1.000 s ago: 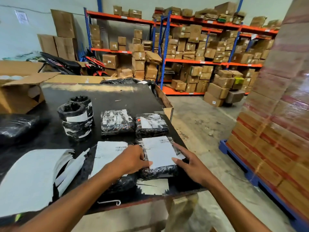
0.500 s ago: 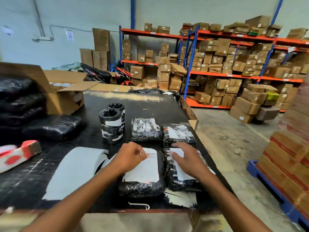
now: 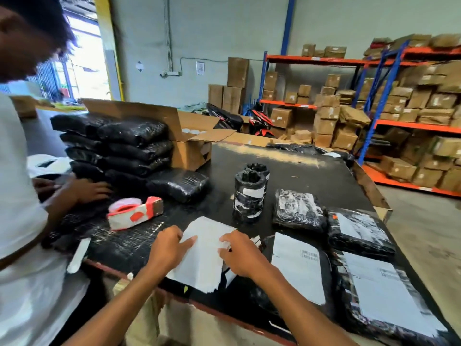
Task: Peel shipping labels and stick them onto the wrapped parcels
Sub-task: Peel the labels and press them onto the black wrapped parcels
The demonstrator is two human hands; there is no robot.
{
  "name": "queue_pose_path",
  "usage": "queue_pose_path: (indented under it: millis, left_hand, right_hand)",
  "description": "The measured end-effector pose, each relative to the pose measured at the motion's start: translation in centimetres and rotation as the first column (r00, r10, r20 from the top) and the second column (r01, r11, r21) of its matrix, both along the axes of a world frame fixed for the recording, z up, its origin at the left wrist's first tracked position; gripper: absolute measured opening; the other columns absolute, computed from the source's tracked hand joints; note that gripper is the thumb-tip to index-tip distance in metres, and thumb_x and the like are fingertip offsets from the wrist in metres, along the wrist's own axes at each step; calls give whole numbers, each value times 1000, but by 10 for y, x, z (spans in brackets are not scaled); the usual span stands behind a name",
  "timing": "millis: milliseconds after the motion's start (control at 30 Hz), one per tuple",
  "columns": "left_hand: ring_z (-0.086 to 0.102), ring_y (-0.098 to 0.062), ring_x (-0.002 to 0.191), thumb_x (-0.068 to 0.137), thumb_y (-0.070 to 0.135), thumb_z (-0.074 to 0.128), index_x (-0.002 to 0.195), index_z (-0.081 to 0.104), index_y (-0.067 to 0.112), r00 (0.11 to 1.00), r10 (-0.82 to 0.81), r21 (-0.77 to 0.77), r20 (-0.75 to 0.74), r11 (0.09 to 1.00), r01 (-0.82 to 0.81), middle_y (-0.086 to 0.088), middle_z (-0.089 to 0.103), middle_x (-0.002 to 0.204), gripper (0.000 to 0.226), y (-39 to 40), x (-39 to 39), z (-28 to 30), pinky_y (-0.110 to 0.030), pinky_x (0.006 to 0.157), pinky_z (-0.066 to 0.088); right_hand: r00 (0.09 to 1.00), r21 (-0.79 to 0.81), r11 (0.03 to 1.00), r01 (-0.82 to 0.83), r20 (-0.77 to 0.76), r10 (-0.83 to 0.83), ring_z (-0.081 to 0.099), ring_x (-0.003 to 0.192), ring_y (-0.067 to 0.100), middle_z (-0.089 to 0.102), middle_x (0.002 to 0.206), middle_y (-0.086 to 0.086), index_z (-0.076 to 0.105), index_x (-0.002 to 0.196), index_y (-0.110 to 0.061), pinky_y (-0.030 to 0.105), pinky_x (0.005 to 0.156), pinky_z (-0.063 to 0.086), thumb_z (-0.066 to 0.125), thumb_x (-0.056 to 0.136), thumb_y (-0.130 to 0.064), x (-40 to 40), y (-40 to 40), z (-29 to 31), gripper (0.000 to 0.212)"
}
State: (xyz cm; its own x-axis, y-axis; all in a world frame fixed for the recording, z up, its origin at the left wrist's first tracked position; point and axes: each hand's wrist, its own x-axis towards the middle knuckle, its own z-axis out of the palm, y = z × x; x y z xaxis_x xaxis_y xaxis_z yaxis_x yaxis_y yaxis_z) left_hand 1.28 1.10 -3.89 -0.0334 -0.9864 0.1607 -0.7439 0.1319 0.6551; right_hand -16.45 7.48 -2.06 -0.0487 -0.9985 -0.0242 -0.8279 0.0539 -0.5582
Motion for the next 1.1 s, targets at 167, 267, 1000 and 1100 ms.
queue_pose_path:
  millis: [167, 267, 1000, 1100]
  left_hand:
    - [49, -13, 54, 78, 26, 77, 67, 59, 8, 963, 7, 27, -270, 1000, 0, -3, 58, 63, 28, -9, 4, 5, -24, 47, 35]
    - [48, -12, 50, 83, 23, 73, 63, 62, 8, 967, -47, 20, -252, 998, 53, -3, 56, 57, 28, -14, 8, 7, -22, 47, 35]
    - [45, -16, 48, 88, 21, 66, 66, 71, 1, 977, 8, -151, -214, 988, -41, -8, 54, 48, 30, -21, 6, 17, -29, 51, 34]
    - [58, -17, 55, 85, 15, 70, 71, 72, 5, 958, -23, -150, -285, 988, -21, -3, 64, 56, 17, -13, 4, 21, -28, 53, 44]
  right_hand:
    - [999, -6, 1000, -4, 44, 5, 50, 123, 21, 50, 138, 4, 56, 130, -17, 32, 105, 39, 53, 92, -27, -2, -3, -6, 39]
    - [998, -7, 1000, -25, 62, 26, 54, 119, 22, 53, 135, 5, 58, 127, -16, 32, 102, 42, 55, 90, -25, -4, -3, -5, 39]
    - [998, -30, 999, -44, -43, 43, 43, 133, 21, 47, 145, 5, 52, 135, -14, 33, 110, 35, 50, 94, -25, -2, 8, -7, 43]
    - [1000, -34, 999, -11, -14, 11, 52, 123, 22, 55, 137, 6, 58, 128, -13, 33, 103, 42, 52, 92, -26, 0, 8, -5, 39]
